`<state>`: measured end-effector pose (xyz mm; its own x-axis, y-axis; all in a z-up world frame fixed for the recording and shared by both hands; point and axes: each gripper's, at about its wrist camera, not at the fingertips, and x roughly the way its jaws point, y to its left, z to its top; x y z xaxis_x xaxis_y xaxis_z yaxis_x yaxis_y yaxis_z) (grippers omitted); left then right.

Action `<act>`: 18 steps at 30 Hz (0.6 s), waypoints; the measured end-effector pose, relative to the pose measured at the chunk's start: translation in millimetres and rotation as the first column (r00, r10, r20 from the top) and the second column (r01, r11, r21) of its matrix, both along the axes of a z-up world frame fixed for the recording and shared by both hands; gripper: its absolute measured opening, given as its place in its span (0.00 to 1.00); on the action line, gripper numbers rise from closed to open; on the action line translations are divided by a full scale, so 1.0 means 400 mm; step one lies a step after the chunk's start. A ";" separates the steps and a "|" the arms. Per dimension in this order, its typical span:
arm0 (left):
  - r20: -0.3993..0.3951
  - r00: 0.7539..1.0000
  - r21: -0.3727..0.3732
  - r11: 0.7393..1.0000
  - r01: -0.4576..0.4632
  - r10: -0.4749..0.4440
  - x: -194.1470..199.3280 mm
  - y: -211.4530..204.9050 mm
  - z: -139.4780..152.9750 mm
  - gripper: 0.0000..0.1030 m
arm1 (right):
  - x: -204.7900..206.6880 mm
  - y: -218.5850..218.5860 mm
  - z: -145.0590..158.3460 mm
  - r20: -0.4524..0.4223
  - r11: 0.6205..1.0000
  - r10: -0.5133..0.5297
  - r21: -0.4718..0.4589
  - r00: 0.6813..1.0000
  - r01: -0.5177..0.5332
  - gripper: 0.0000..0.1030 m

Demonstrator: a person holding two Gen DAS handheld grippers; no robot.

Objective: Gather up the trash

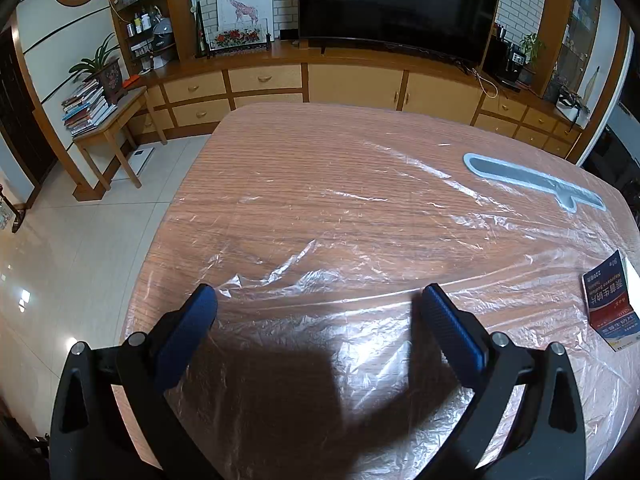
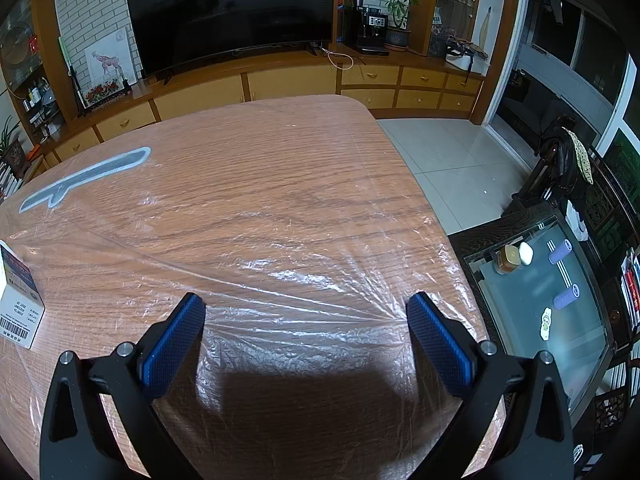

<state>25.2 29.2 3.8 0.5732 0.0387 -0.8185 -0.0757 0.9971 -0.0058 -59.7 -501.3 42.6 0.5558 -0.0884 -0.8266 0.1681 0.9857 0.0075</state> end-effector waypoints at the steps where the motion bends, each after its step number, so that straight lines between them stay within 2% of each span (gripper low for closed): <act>1: 0.000 1.000 0.000 1.000 0.000 0.000 0.000 0.000 0.000 0.99 | -0.001 0.000 -0.002 0.000 1.000 0.000 0.000 1.000 0.000 0.97; 18: 0.000 1.000 0.001 1.000 0.001 -0.001 0.001 0.000 0.001 0.99 | -0.002 0.000 -0.003 0.000 1.000 0.000 0.000 1.000 0.000 0.97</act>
<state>25.7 29.1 4.1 0.5729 0.0387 -0.8187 -0.0749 0.9972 -0.0053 -60.4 -501.2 41.4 0.5558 -0.0885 -0.8266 0.1682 0.9857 0.0076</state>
